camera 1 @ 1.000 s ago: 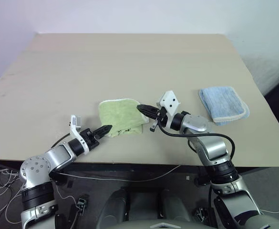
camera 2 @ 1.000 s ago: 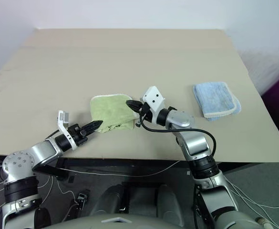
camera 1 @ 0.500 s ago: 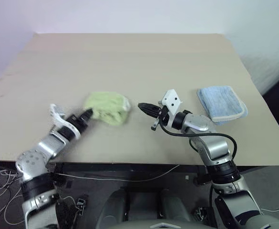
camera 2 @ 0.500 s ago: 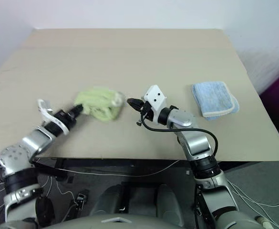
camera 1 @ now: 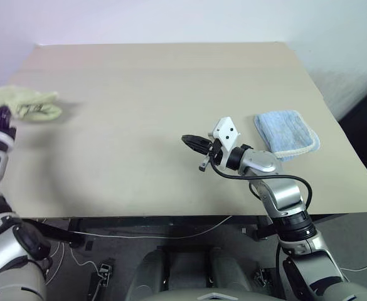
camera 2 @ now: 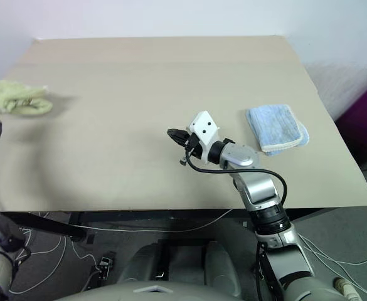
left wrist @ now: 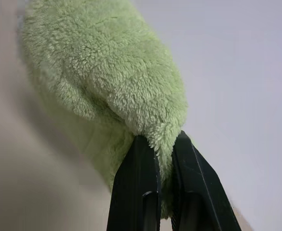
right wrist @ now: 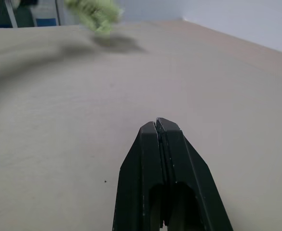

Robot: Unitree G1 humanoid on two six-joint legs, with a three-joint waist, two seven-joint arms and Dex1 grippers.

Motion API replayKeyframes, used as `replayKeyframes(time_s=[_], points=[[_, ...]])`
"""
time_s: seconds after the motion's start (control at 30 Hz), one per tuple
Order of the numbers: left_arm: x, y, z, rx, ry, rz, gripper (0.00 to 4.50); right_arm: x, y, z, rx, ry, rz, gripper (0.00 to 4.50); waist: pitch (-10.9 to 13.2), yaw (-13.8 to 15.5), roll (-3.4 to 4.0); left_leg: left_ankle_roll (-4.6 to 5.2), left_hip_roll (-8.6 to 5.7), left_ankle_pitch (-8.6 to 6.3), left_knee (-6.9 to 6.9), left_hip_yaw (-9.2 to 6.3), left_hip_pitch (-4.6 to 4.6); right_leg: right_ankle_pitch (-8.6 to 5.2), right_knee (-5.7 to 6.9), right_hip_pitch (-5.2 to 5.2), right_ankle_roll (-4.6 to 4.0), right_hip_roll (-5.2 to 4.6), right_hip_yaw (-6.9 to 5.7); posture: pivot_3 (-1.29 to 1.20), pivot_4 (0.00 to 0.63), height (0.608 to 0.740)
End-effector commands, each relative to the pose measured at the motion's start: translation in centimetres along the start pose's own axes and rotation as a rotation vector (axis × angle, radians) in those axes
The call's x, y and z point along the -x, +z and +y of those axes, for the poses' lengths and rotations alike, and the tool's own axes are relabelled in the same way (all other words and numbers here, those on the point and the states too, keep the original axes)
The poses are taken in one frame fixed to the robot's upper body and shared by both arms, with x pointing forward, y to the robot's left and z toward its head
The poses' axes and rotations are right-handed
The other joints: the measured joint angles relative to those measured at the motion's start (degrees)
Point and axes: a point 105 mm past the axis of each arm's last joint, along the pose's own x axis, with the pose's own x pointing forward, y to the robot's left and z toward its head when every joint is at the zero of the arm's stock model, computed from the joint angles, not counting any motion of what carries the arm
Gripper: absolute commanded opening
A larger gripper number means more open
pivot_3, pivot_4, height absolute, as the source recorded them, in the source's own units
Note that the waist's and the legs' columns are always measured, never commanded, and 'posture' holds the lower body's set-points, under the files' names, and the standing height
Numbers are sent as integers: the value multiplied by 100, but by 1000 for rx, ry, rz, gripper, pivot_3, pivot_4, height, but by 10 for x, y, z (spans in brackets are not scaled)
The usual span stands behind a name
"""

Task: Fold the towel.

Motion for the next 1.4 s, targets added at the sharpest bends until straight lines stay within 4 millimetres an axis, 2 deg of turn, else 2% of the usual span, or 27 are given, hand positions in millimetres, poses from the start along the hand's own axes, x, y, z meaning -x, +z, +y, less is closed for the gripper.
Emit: replayKeyframes(time_s=[0.03, 0.17, 0.33, 0.6, 0.7, 0.8, 0.9, 1.07, 1.17, 1.3, 1.4], points=[[23, 3, 29, -3, 57, -19, 28, 4, 13, -2, 37, -16, -46, 0, -1, 7, -4, 0, 0, 0, 0, -1, -2, 0, 0, -1, 0, -1, 0, 0, 150, 740], [51, -6, 46, 19, 78, -13, 28, 5, 12, -3, 36, -17, -41, 0, -5, 52, -32, 2, 0, -1, 3, -7, -4, 0, 1, 3, 0, -9, 2, 0, 150, 740], [72, -7, 50, 64, 61, -35, 1521, 2, 11, -1, 36, 6, -39, 0, -6, 28, -32, 4, 0, -4, -1, -9, -3, 0, 0, 3, -1, -12, 1, 0, 150, 740], [92, 0, 39, 71, 2, -34, 4389, -4, 12, 2, 36, 34, -40, 0, -6, 31, -33, 4, 0, -4, 0, -8, -3, 0, -1, 5, -1, -11, 1, 0, 150, 740], [97, -19, 19, -14, -71, 67, 4483, -5, 12, 2, 33, 38, -42, 0, -6, 29, -33, 4, 0, -4, -1, -8, -3, 0, -1, 5, -1, -11, 2, 0, 150, 740], [103, -53, -11, -129, -180, 213, 4483, -6, 12, 3, 31, 41, -43, 0, -6, 50, -32, 4, 0, -4, -1, -9, -3, 0, -2, 8, -2, -12, 1, 0, 150, 740], [104, -100, -51, -348, -319, 349, 4483, -5, 10, 2, 24, 37, -42, 0, -6, 63, -32, 4, -1, -4, -1, -10, -2, 0, -5, 11, -2, -13, 0, 0, 150, 740], [97, -150, -105, -630, -577, 404, 4483, 1, 5, -5, 9, -10, -29, 0, -5, 34, -31, 3, -2, -4, -4, -8, -1, 1, -6, 9, -4, -6, 0, 0, 150, 740], [91, -175, -131, -779, -725, 404, 4483, 8, -2, -15, -4, -71, -13, 0, -4, 30, -28, 3, 1, -3, -6, -2, 0, 1, -6, 5, -4, 1, 1, 0, 150, 740], [80, -186, -144, -833, -804, 392, 4483, 17, -8, -25, -20, -152, -5, 0, -4, 29, -27, 3, 0, -3, -4, 2, 0, 1, -5, 5, -3, 5, 1, 0, 150, 740], [74, -189, -140, -857, -808, 394, 4483, 27, -12, -32, -37, -213, -7, 0, -4, 23, -27, 4, 2, -3, -5, 3, -1, 1, -6, 4, -3, 6, 1, 0, 150, 740]])
